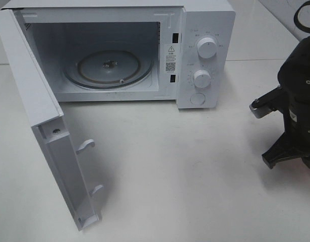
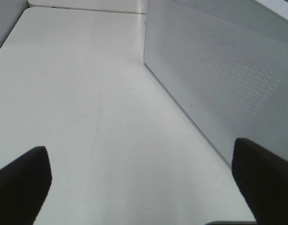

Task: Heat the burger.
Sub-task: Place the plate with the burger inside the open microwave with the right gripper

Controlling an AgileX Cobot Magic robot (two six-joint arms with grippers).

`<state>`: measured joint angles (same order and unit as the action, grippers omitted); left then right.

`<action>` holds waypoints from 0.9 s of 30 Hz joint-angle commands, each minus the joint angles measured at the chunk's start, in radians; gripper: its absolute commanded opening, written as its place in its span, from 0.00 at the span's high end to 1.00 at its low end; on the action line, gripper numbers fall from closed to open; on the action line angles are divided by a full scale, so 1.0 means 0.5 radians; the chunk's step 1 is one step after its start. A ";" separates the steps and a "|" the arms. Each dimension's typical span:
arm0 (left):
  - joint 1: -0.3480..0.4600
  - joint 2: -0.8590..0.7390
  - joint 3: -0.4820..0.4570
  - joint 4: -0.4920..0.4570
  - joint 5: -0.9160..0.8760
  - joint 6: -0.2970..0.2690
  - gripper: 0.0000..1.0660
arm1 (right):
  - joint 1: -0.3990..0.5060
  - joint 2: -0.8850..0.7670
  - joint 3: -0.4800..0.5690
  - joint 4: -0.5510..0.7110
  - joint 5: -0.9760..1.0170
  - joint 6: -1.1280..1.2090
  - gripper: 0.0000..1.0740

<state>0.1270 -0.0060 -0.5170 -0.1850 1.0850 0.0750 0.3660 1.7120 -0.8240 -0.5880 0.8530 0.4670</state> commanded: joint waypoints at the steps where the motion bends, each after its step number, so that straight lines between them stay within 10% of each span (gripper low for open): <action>1: -0.004 -0.034 0.004 -0.008 -0.032 0.002 0.04 | 0.064 -0.098 0.052 -0.106 0.120 0.020 1.00; 27: -0.004 -0.034 0.004 -0.008 -0.032 0.002 0.04 | 0.864 -0.832 0.370 -0.108 0.380 -0.084 1.00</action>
<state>0.1270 -0.0060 -0.5170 -0.1850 1.0850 0.0750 0.7910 1.3040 -0.6400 -0.5870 1.0030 0.4390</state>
